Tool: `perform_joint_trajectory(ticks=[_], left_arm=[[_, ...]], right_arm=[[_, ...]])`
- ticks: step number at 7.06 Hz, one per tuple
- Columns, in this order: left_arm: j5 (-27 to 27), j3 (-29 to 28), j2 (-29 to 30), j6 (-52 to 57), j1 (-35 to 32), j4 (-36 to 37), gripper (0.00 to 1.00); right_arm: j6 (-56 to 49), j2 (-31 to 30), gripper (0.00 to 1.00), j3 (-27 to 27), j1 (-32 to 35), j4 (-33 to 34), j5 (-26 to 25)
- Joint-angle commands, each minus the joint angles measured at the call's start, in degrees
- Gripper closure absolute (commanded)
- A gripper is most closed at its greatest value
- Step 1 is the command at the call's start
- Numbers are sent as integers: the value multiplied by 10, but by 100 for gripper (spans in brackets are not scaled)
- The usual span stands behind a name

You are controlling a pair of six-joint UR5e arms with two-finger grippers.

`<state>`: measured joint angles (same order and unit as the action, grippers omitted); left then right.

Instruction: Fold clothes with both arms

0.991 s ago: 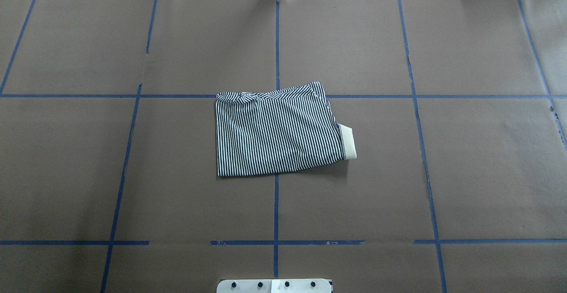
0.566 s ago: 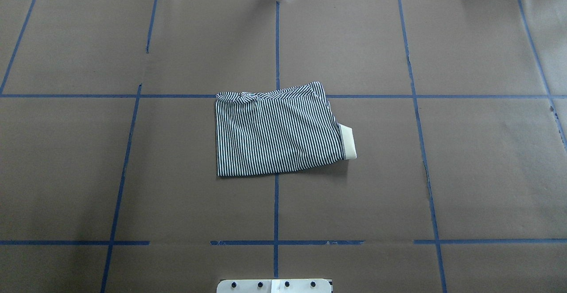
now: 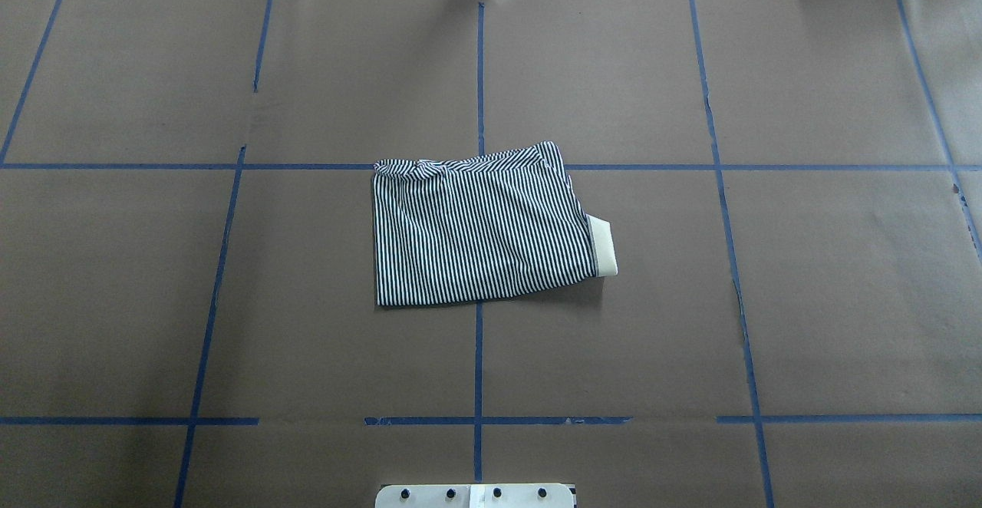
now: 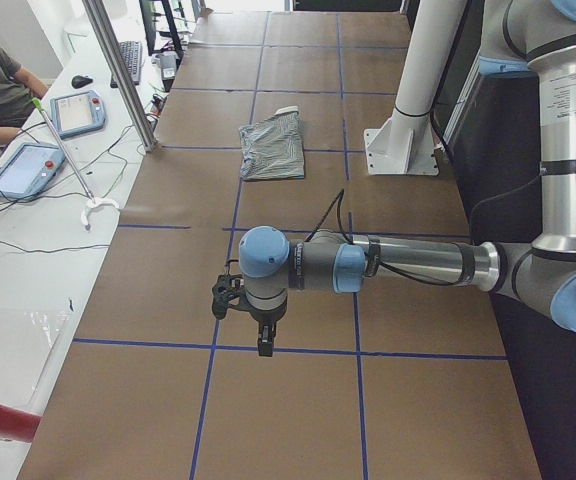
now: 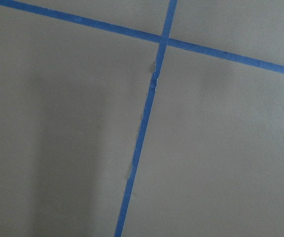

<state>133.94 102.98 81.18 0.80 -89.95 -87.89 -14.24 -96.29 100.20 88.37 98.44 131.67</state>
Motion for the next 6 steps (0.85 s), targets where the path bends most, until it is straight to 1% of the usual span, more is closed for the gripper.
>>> perform_joint_trajectory(ticks=[1,6], left_arm=[[0,9,-8,-1,14,1,0],[1,8,-8,-1,14,1,0]], right_arm=[[0,1,0,0,0,0,1],[-3,1,0,-4,-5,-1,0]])
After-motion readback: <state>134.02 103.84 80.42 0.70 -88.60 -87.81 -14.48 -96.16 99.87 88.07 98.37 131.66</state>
